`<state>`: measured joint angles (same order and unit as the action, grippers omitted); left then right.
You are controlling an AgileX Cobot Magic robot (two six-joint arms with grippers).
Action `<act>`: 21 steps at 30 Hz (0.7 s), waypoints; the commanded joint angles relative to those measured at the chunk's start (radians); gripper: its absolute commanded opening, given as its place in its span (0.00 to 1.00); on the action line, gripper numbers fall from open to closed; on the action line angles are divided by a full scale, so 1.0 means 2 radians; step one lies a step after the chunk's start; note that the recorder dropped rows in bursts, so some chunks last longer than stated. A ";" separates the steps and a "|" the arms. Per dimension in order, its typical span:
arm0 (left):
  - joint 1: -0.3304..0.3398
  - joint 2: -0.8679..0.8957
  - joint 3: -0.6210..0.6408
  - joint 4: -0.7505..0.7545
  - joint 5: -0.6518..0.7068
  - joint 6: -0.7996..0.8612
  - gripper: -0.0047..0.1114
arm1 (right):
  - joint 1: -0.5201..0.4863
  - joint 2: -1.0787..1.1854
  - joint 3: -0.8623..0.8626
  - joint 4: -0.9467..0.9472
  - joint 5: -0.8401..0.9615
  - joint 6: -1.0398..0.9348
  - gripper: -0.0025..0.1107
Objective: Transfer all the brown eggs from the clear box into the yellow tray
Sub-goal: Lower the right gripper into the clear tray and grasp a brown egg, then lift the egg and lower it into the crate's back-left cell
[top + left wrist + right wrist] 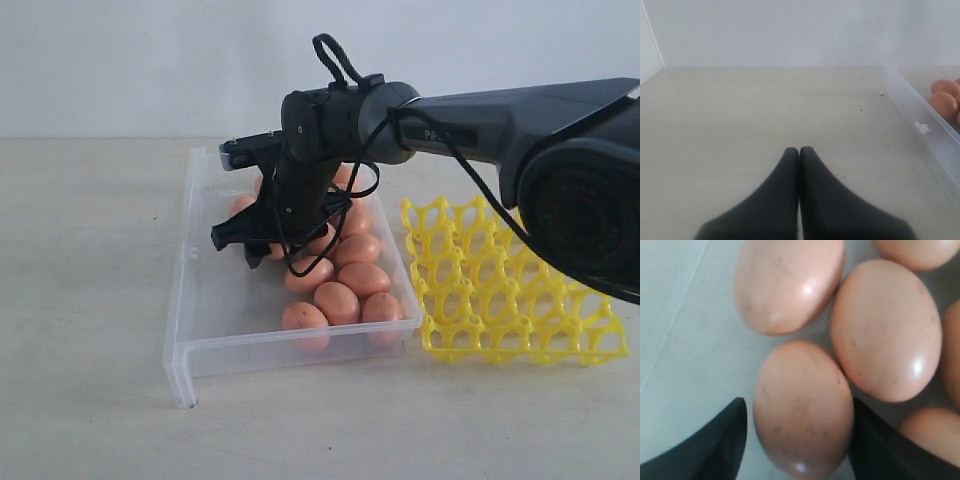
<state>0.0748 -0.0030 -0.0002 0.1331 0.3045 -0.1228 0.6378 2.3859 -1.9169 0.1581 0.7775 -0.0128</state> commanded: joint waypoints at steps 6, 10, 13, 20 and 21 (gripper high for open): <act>-0.003 0.001 0.000 -0.001 -0.007 -0.002 0.00 | 0.000 0.005 -0.001 -0.009 -0.010 -0.030 0.21; -0.003 0.001 0.000 -0.001 -0.007 -0.002 0.00 | 0.000 0.005 -0.001 -0.009 -0.041 -0.038 0.03; -0.003 0.001 0.000 -0.001 -0.007 -0.002 0.00 | 0.000 -0.002 -0.001 -0.007 -0.066 -0.038 0.03; -0.003 0.001 0.000 -0.001 -0.007 -0.002 0.00 | 0.000 -0.108 0.119 0.012 -0.100 -0.032 0.02; -0.003 0.001 0.000 -0.001 -0.007 -0.002 0.00 | 0.000 -0.143 0.185 0.013 -0.163 -0.033 0.02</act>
<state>0.0748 -0.0030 -0.0002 0.1331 0.3045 -0.1228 0.6378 2.1929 -1.7223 0.1842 0.5805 -0.0752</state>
